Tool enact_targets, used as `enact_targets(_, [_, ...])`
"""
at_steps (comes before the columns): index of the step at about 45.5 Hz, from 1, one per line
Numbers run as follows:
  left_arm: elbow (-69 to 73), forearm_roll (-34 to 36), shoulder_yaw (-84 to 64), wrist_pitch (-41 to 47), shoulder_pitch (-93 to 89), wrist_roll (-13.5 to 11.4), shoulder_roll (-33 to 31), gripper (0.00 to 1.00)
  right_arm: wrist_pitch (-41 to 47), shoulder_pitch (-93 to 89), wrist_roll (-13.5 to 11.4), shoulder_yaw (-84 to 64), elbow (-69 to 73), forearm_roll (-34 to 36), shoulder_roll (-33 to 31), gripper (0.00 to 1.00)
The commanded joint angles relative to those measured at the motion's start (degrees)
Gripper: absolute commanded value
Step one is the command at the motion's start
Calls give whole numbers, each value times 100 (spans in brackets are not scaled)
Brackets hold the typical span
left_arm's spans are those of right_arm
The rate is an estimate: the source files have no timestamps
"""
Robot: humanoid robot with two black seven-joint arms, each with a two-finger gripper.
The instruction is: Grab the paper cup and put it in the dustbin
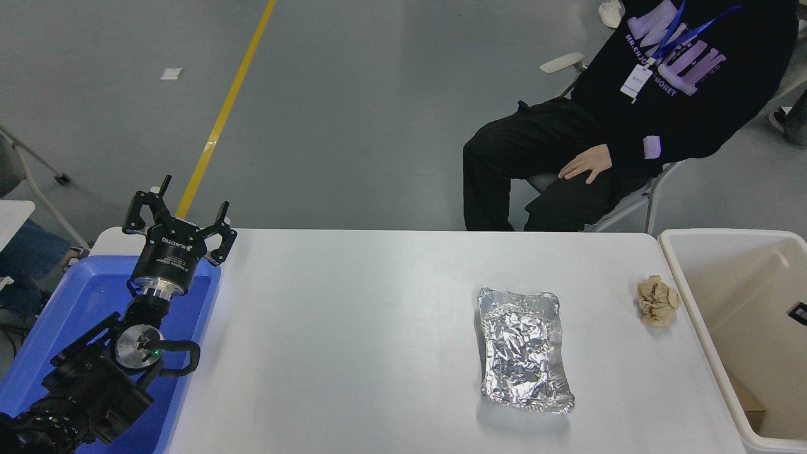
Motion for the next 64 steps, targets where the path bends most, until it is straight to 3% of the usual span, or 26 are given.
enact_targets(1, [0,9,0,-1,0,1,-8,98,5,819,-12,-143,1244,17,-646,100])
enact_targets(12, [0,9,0,-1,0,1,0,98,480,2593,-29,-1854,2992,17,-1095,100])
enact_targets(24, [0,9,0,-1,0,1,0,98,725,3957,-29,-3253,4179,60,-946,100])
enact_targets(31, [0,9,0,-1,0,1,0,98,2121,5284,-12,-3843,4786,96,-859,100])
enact_targets(41, [0,9,0,-1,0,1,0,98,4592,6577,-12,-4370,4866,245,-121,100])
enact_targets(52, [0,0,0,8,0,1,0,98,4611,7508,-29,-4406,5270,272,679,100])
enact_targets(64, [0,-8,0,8,0,-8,0,98,4611,9090,-29,-4116,6325,280,943,100])
